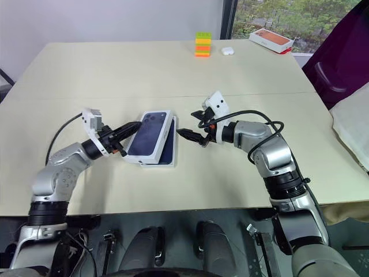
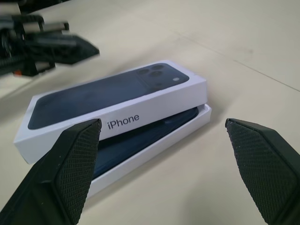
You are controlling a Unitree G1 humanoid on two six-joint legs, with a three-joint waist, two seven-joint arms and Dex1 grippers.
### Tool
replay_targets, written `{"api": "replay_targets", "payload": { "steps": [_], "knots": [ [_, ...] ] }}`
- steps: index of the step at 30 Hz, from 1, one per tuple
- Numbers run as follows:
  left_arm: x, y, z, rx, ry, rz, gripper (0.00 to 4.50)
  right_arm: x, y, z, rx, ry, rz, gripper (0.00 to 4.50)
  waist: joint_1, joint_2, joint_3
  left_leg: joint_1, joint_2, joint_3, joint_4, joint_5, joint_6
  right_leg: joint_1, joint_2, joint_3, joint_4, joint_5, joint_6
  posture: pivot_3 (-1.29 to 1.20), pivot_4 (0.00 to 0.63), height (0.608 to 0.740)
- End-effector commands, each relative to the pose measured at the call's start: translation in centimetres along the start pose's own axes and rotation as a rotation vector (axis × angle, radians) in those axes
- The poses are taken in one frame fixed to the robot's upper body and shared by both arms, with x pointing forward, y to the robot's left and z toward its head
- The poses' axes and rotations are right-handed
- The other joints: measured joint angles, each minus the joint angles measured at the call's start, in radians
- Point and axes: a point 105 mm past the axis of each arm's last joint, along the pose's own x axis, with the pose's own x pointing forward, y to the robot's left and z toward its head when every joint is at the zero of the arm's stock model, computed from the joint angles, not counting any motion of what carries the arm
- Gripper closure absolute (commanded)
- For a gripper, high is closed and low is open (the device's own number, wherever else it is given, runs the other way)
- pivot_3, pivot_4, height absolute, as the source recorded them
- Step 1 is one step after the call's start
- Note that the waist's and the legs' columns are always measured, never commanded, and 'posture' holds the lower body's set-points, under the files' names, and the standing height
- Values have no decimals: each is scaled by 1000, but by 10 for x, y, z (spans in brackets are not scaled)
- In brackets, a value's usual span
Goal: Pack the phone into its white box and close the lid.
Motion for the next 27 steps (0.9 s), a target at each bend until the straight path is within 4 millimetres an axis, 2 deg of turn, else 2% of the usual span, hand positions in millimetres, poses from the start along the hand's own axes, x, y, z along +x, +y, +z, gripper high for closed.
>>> {"api": "replay_targets", "payload": {
  "steps": [1, 4, 8, 11, 14, 19, 27],
  "knots": [
    [-16, 13, 23, 82, -24, 43, 4500, -1, 3, 5, -37, -18, 23, 54, 0, 0, 0, 0, 0, 0, 0, 0, 0, 0, 0, 0, 0, 0, 0, 0, 150, 740],
    [-25, 26, 24, 105, -7, 90, 4500, -1, -3, 4, -32, -15, -5, 930, 1, 0, 0, 0, 0, 0, 0, 0, 0, 0, 0, 0, 0, 0, 0, 0, 150, 740],
    [-36, 43, 13, 151, 81, 153, 4500, -2, -4, 3, -112, 7, -5, 2879, 2, 0, 0, 0, 0, 0, 0, 0, 0, 0, 0, 0, 0, 0, 0, 0, 150, 740],
    [-37, 49, 3, 156, 141, 171, 4500, -1, -2, -1, -108, 15, 4, 4464, 1, 0, 0, 0, 0, 0, 0, 0, 0, 0, 0, 0, 0, 0, 0, 0, 150, 740],
    [-36, 47, -11, 136, 203, 139, 4500, 1, 2, -6, -137, 35, 16, 4464, 1, 0, 0, 0, 0, 0, 0, 0, 0, 0, 0, 0, 0, 0, 0, 0, 150, 740],
    [-18, 35, -24, 91, 209, 70, 4500, 5, 4, -4, -163, 36, 16, 4464, 2, 0, 0, 0, 0, 0, 1, 0, 0, 0, -1, 0, 0, 0, 0, 0, 150, 740],
    [-5, 20, -22, 83, 194, -9, 4500, 8, 8, -12, -197, 63, 27, 4464, 0, 0, 0, 0, 0, 0, 1, 0, 0, 0, 0, 0, 1, 0, 0, 0, 150, 740]
  ]
}}
